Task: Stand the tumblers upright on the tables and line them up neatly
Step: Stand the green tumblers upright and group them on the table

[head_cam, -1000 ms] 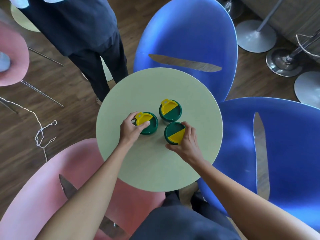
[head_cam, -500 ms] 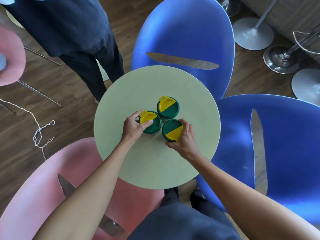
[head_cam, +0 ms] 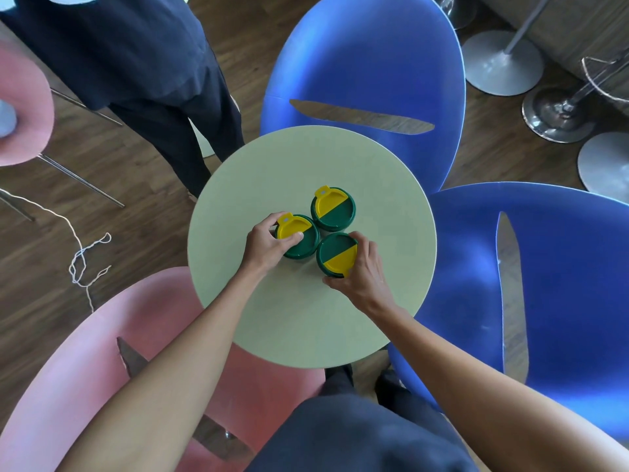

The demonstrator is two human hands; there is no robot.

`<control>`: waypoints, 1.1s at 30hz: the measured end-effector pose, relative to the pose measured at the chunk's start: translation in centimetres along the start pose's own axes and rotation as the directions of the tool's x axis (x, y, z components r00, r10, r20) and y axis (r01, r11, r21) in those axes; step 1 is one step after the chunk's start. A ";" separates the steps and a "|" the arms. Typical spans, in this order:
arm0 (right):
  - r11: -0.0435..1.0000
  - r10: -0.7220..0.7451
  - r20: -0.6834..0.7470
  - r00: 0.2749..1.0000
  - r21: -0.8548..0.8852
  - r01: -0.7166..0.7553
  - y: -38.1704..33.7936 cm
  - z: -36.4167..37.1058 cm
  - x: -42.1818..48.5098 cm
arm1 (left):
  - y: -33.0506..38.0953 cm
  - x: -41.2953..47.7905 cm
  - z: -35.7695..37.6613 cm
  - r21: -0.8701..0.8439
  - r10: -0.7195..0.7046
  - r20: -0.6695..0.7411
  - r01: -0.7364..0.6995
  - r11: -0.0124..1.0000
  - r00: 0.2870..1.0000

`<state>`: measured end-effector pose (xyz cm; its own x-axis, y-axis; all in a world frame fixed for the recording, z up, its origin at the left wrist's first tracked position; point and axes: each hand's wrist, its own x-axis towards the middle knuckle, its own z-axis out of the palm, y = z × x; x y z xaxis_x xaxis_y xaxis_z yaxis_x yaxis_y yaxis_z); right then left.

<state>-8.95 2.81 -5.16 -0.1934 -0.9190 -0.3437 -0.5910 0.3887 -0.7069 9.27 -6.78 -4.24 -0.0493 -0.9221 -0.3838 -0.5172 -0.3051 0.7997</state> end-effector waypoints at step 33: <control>0.895 0.379 -0.569 0.730 0.427 -0.132 20.2 -34.6 -20.4 | 26.2 -20.6 34.2 0.416 0.558 0.536 -0.773 0.478 0.634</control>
<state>-44.05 27.13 9.03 -0.8109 -0.5611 -0.1665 -0.1692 0.4971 -0.8510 -32.48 12.39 8.84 -0.7775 -0.6274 -0.0443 -0.5651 0.6660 0.4870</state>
